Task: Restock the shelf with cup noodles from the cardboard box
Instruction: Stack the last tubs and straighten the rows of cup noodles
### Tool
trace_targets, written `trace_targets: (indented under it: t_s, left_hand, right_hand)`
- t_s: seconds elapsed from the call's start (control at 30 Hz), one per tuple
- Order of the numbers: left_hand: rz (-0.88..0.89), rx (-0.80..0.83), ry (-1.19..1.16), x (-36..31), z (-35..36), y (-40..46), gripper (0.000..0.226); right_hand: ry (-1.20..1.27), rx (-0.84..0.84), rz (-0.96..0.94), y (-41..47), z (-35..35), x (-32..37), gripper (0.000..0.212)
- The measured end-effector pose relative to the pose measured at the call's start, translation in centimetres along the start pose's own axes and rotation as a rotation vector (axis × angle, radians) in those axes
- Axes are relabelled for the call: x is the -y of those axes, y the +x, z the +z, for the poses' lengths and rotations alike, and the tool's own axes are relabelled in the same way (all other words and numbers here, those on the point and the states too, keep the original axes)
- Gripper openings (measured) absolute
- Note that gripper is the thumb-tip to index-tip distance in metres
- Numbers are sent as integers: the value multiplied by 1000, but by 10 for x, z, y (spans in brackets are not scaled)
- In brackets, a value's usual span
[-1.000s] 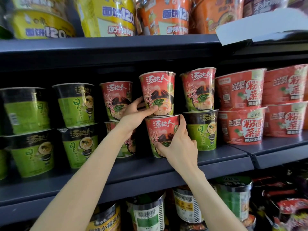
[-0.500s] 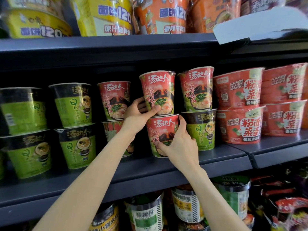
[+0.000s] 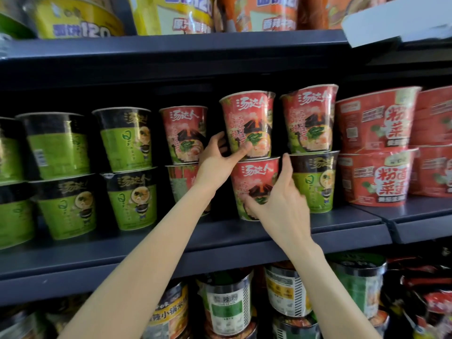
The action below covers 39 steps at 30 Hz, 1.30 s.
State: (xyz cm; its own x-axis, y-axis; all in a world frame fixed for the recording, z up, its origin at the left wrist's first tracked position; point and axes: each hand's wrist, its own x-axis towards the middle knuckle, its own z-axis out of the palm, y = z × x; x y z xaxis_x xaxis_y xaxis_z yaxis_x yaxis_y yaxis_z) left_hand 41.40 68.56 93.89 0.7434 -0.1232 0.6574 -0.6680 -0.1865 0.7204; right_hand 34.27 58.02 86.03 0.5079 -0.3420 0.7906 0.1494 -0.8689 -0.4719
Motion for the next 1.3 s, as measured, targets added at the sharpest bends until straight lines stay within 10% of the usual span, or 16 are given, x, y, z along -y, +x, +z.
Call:
trace_targets:
  t_s: [0.13, 0.23, 0.47, 0.6, 1.3]
  left_hand:
    - [232, -213, 136, -1, -37, -24, 40]
    - [343, -303, 324, 15, -73, -46, 33]
    - [90, -82, 505, 35, -99, -60, 69]
    - [-61, 40, 462, 36, -92, -51, 83]
    - [-19, -20, 452, 50, -104, -51, 88]
  right_hand:
    - [183, -268, -248, -19, -9, 22, 61]
    - [345, -60, -327, -20, 3, 46, 45]
    - [251, 483, -98, 18, 53, 75, 87]
    - [386, 664, 8, 29, 63, 80, 76]
    - [414, 658, 17, 12, 57, 75, 99]
